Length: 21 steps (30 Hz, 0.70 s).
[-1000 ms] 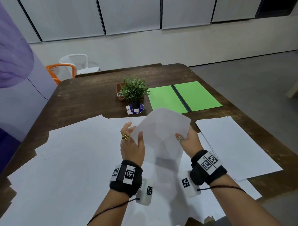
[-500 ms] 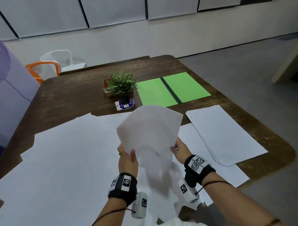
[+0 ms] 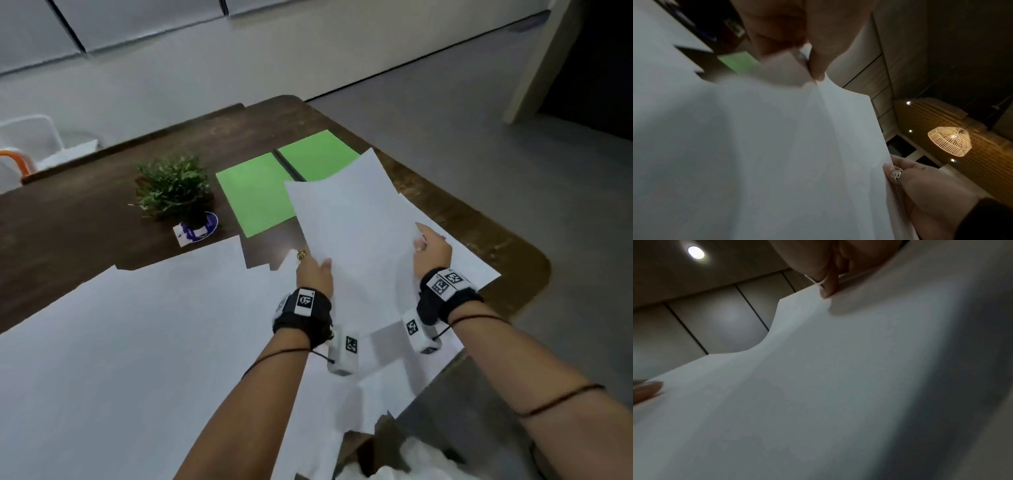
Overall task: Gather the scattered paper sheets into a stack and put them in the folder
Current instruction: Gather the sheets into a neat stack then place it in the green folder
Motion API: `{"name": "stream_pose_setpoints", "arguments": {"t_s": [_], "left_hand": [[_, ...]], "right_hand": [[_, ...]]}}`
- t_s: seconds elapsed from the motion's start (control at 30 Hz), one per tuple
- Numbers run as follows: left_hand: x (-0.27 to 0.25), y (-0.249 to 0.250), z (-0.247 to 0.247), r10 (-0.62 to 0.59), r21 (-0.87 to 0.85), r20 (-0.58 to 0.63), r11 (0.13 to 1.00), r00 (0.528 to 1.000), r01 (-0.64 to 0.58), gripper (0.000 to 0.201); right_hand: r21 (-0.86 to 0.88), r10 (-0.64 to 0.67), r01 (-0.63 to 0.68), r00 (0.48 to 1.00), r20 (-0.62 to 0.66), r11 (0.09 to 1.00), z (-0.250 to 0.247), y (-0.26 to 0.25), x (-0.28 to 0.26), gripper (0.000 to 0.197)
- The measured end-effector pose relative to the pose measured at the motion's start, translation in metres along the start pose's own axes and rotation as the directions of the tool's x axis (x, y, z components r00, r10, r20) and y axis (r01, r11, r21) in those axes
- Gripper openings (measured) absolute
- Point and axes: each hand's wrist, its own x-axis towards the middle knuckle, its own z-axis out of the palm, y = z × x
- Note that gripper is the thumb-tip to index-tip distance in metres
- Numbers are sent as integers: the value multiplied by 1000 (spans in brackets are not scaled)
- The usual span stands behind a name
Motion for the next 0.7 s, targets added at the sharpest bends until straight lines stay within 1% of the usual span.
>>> {"name": "stream_pose_setpoints", "arguments": {"t_s": [0.07,0.1,0.17,0.23,0.33,0.37,0.4,0.43,0.47,0.53,0.6,0.63,0.67,0.7], "left_hand": [[14,8,34,-37,46,142,998,989,30,46],[20,11,51,-63,62,191,997,980,52,47],[28,16,83,-105,77,238,993,965,89,49],[32,18,106,-119,55,246,993,962,108,54],[36,22,137,-141,49,248,990,958,133,54],[37,21,144,-133,72,249,990,959,119,58],[36,20,149,-117,107,248,990,962,93,67],[35,17,151,-93,156,242,986,966,55,78],[31,14,149,-61,206,231,979,971,13,84],[21,0,137,24,275,196,958,980,-78,85],[5,-25,116,89,338,187,929,978,-150,85],[-4,-37,103,96,377,192,912,977,-164,86],[-13,-54,91,75,429,200,890,977,-156,89],[-22,-70,78,37,508,219,849,975,-146,92]], "right_hand": [[-114,57,-55,998,20,992,-16,26,27,46],[-168,65,-58,997,40,984,-23,38,39,47],[-261,46,-27,997,67,965,-34,61,62,49],[-328,18,12,996,87,944,-41,77,78,49],[-380,68,-14,989,129,925,-46,99,103,47],[-409,80,-13,986,149,913,-46,103,108,46],[-449,85,1,982,171,894,-44,108,111,47],[-491,70,39,977,201,870,-43,110,111,51],[-517,39,90,971,234,851,-42,110,109,56],[-488,-42,198,949,312,850,-36,105,98,59],[-387,-130,298,905,405,872,-29,94,77,54],[-327,-181,351,874,451,878,-25,89,62,50],[-258,-227,394,836,500,882,-19,83,46,46],[-190,-264,430,788,556,883,-13,78,29,43]]}}
